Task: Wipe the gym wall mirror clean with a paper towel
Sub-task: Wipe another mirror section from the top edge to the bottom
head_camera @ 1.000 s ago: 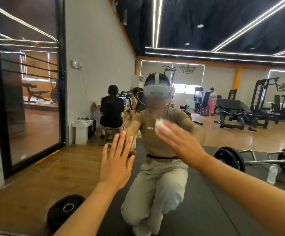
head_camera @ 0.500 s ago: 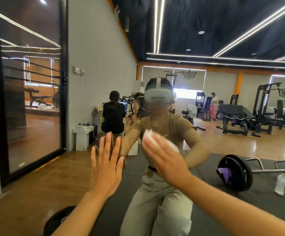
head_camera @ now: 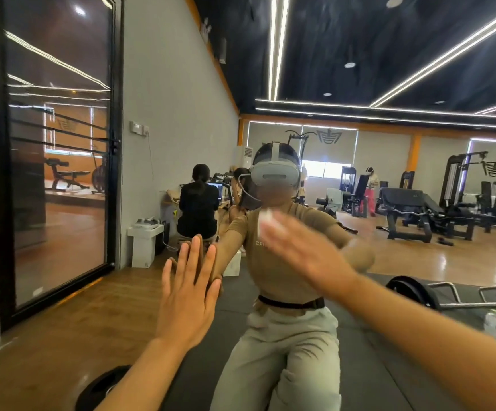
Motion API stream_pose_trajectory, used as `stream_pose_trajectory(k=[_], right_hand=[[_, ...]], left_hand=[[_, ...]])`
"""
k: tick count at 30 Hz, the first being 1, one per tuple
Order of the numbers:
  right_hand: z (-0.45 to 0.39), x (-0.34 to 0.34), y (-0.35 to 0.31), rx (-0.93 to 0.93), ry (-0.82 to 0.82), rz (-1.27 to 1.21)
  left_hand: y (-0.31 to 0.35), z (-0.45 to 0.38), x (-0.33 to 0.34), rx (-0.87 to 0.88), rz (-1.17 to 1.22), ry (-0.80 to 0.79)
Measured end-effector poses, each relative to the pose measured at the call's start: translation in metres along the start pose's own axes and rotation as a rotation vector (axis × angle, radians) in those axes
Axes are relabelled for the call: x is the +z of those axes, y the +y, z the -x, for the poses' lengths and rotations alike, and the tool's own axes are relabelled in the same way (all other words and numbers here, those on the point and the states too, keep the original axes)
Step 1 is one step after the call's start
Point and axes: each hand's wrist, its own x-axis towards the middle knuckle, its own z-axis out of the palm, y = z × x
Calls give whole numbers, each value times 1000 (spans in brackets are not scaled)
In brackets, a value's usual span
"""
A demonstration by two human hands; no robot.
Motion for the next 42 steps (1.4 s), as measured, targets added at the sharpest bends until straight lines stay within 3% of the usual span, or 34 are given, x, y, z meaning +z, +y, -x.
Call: stream_pose_trajectory(k=[4, 8, 16, 22, 25, 35, 39, 42], right_hand=[[-78, -42, 59, 275, 134, 88], [-91, -32, 36, 427, 238, 28], [24, 44, -65, 99, -30, -85], [102, 65, -119, -192, -279, 22], [100, 58, -112, -246, -263, 40], [-32, 4, -16, 311, 221, 28], [15, 33, -63, 417, 227, -38], [91, 66, -118, 367, 79, -11]], left_hand=[[-2, -1, 0, 3, -15, 0], [0, -1, 1, -19, -5, 11], [7, 20, 1, -52, 108, 28], [16, 69, 25, -28, 93, -50], [15, 81, 32, -59, 92, -94], [17, 79, 26, -114, 103, -166], [22, 79, 21, -146, 145, -198], [33, 80, 18, -172, 184, -201]])
